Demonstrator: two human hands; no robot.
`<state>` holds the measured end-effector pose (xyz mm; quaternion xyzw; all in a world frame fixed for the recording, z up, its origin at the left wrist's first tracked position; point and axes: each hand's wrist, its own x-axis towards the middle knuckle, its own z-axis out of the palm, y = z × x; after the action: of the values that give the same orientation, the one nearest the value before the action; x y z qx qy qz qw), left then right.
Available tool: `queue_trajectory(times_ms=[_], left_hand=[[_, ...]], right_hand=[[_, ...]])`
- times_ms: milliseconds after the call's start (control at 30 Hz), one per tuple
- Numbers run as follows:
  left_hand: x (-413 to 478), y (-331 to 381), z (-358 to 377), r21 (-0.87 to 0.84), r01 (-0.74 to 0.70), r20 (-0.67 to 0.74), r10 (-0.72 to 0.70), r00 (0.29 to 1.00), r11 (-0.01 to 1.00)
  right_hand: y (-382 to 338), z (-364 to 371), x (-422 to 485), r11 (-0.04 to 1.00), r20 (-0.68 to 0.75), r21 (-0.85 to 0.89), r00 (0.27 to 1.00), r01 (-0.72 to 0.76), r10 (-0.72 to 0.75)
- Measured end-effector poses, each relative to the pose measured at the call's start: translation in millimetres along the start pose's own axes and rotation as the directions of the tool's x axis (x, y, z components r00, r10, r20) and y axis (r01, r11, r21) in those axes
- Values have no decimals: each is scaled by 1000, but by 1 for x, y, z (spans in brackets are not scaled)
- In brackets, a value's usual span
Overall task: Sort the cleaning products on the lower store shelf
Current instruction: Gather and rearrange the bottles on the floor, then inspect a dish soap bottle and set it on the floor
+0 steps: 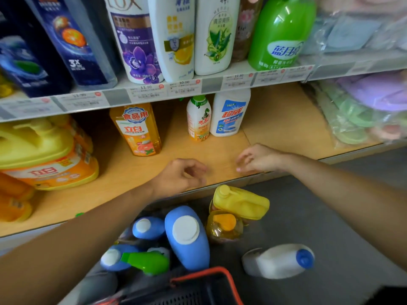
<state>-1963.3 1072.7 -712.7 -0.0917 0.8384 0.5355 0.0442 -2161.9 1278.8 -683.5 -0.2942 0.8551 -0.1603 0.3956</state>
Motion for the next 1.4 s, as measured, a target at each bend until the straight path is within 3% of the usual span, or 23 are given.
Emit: queue_trajectory(times_ms=[100, 233, 367, 467, 733, 833, 900, 967, 1033, 1200, 1400], left_hand=[[-39, 9, -4, 48, 23, 188, -31, 982, 999], [-80, 8, -6, 235, -85, 316, 6, 949, 968], [-100, 3, 3, 296, -157, 247, 83, 965, 942], [-109, 0, 2, 318, -178, 206, 116, 972, 931], [-134, -16, 4, 373, -161, 80, 142, 987, 914], [-135, -14, 13, 375, -128, 47, 119, 992, 918], [-132, -12, 19, 378, -127, 31, 125, 992, 917], [-129, -11, 26, 388, -113, 21, 114, 993, 915], [-126, -10, 31, 398, -95, 6, 101, 995, 912], [-126, -15, 37, 386, -109, -24, 128, 991, 916], [-130, -21, 44, 373, -84, -60, 114, 992, 924]], right_hand=[[-3, 17, -29, 998, 157, -57, 987, 29, -20], [-9, 60, -55, 928, -8, -284, 968, 239, -252], [-22, 104, -68, 841, 205, -401, 930, 364, -304], [-24, 119, -70, 794, 166, -494, 935, 354, -313], [-10, 111, -95, 914, 107, -296, 960, 279, -259], [-10, 108, -108, 948, 154, -204, 964, 244, -216], [-4, 95, -119, 930, 254, -310, 960, 198, -120], [9, 80, -133, 800, 379, -576, 922, 166, 82], [25, 75, -150, 657, 426, -731, 876, 186, 227], [37, 72, -168, 700, 252, -686, 967, 196, -24], [14, 63, -185, 788, 186, -578, 974, 212, -125]])
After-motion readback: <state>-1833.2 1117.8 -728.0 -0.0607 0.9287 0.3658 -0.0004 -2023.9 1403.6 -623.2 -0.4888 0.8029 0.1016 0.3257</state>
